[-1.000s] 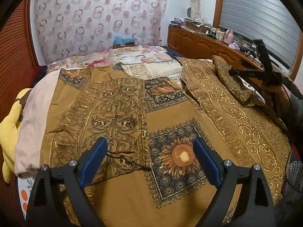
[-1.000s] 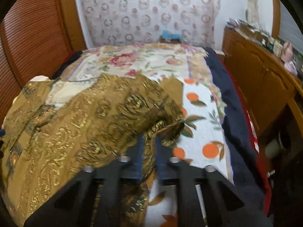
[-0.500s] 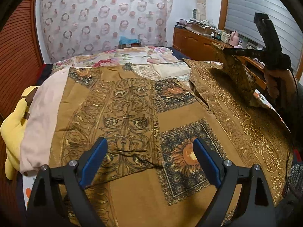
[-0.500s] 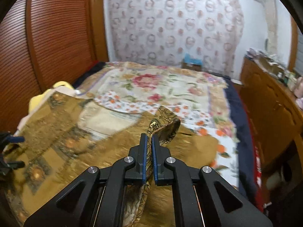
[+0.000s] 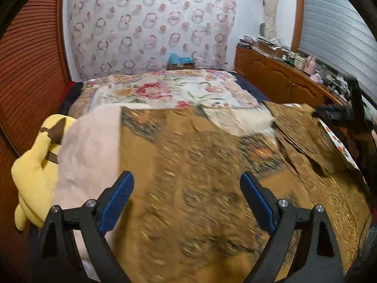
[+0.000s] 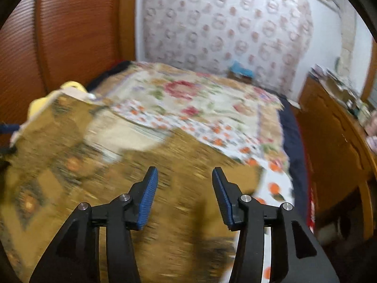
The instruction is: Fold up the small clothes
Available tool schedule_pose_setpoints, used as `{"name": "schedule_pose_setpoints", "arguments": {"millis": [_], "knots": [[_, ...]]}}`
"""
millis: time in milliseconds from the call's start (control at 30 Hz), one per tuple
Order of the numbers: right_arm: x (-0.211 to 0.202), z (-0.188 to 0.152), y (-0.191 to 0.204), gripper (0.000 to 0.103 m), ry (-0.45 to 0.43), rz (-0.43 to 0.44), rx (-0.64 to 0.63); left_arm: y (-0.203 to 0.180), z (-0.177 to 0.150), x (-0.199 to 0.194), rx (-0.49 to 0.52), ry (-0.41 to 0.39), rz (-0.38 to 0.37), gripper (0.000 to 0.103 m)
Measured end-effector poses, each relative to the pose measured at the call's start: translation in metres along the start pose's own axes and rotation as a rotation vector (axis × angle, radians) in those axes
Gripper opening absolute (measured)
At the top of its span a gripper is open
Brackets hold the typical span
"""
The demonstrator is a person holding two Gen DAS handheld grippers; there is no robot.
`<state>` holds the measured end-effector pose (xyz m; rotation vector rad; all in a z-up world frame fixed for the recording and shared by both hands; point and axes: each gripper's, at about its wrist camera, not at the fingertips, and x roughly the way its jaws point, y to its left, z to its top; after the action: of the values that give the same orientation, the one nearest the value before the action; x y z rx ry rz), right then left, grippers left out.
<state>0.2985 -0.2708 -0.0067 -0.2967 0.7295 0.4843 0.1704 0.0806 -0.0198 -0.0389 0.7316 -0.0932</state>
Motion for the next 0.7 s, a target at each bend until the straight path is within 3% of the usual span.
{"name": "schedule_pose_setpoints", "arguments": {"millis": [133, 400, 600, 700], "knots": [[0.02, -0.015, -0.034, 0.048, 0.056, -0.063, 0.058, 0.025, 0.016, 0.012, -0.026, 0.005, 0.019, 0.092], [0.044, -0.028, -0.057, 0.052, 0.107, -0.085, 0.105, 0.066, 0.029, 0.04, -0.096, 0.067, 0.04, 0.065], [0.045, -0.028, -0.062, 0.055, 0.117, -0.071, 0.129, 0.072, 0.039, 0.061, -0.091, 0.102, 0.041, 0.06], [0.046, -0.028, -0.065, 0.057, 0.12, -0.066, 0.14, 0.071, 0.043, 0.071, -0.079, 0.121, 0.037, 0.049]]}}
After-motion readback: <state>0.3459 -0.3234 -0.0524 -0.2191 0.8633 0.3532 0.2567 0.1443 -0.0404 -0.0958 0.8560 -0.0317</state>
